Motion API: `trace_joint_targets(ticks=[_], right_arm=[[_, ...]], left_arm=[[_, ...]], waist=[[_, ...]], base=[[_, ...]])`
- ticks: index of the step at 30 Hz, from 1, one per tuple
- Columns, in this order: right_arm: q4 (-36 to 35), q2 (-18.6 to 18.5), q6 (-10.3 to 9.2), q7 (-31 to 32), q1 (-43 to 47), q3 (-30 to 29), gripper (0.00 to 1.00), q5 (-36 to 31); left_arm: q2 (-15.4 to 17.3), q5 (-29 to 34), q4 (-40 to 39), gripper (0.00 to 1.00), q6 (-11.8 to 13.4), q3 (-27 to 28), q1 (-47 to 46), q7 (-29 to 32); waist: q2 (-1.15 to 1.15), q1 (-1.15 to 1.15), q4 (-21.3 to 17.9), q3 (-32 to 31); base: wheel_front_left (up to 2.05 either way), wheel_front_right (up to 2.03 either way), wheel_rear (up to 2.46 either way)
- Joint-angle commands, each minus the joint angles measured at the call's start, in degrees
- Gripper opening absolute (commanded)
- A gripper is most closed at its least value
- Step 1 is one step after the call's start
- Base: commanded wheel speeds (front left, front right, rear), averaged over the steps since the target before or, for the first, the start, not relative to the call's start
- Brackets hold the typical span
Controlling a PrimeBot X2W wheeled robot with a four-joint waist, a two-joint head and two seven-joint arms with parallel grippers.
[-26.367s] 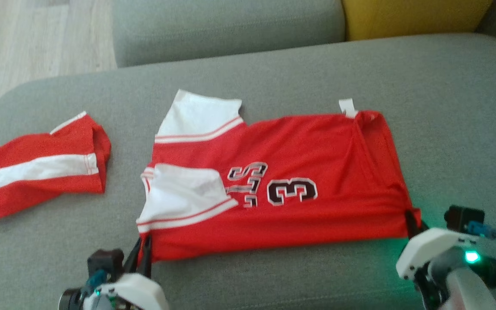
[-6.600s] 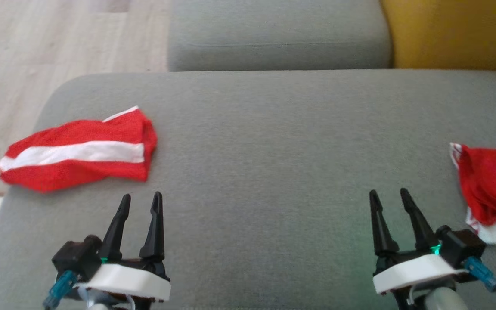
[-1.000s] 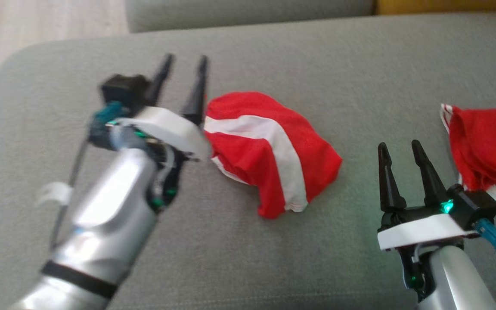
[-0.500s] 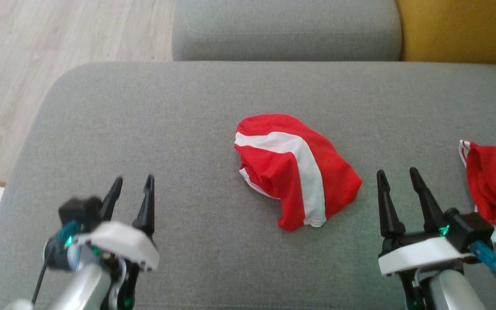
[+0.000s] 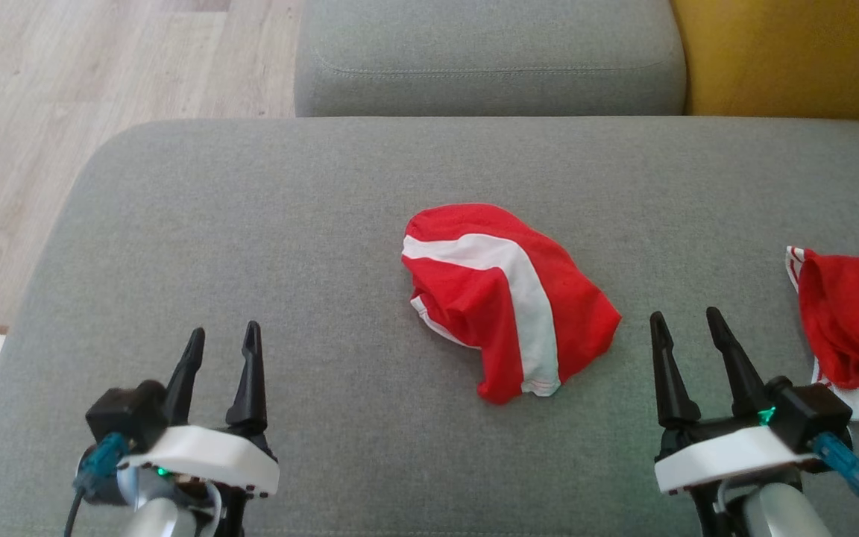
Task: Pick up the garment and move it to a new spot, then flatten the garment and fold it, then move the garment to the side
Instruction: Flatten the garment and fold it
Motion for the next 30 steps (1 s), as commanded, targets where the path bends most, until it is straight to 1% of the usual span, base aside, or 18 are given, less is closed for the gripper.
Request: trace_joint_targets(ticks=[1, 7, 11, 16, 19, 24, 30], right_arm=[[-1.83, -0.22, -0.05, -0.61, -1.44, 1.49, 1.00, -0.46], [-1.11, -0.22, -0.05, -0.61, -1.16, 1.94, 1.00, -0.61], [0.52, -0.22, -0.05, -0.03, -1.11, 5.45, 1.00, -1.62], [4.24, -0.22, -0.05, 1.43, -1.98, 9.65, 1.00, -3.46], [7.40, -0.22, -0.05, 2.30, -3.73, 11.36, 1.00, -6.17], [12.38, -0.22, -0.05, 2.36, -6.22, 10.50, 1.00, -7.20], [16.13, -0.22, -0.05, 1.25, -8.75, 8.60, 1.00, -7.71]], left_arm=[[-0.17, 0.88, -1.37, 1.00, -0.58, 2.91, -2.12, -0.76], [-2.21, 2.66, 0.12, 1.00, -2.74, 4.89, -1.99, -0.76], [-3.47, 3.54, 1.08, 1.00, -3.99, 5.50, -2.24, -0.76], [-4.76, 4.73, 2.20, 1.00, -5.36, 5.79, -3.10, -0.76], [-5.40, 5.20, 2.98, 1.00, -6.09, 5.92, -3.86, -0.76], [-6.43, 5.82, 4.26, 1.00, -7.05, 5.78, -4.85, -0.76], [-7.18, 6.40, 5.40, 1.00, -8.12, 6.31, -5.43, -0.76]], waist=[[0.00, 0.00, -0.02, 0.02], [0.00, 0.00, 0.39, 0.49], [0.00, 0.00, 1.08, 1.35], [0.00, 0.00, 2.65, 2.86], [0.00, 0.00, 3.86, 4.03], [0.00, 0.00, 6.24, 5.48], [0.00, 0.00, 8.02, 6.92]], base=[[0.00, 0.00, 0.00], [0.00, 0.00, 0.00], [0.00, 0.00, 0.00], [0.00, 0.00, 0.00], [0.00, 0.00, 0.00], [0.00, 0.00, 0.00], [0.00, 0.00, 0.00]])
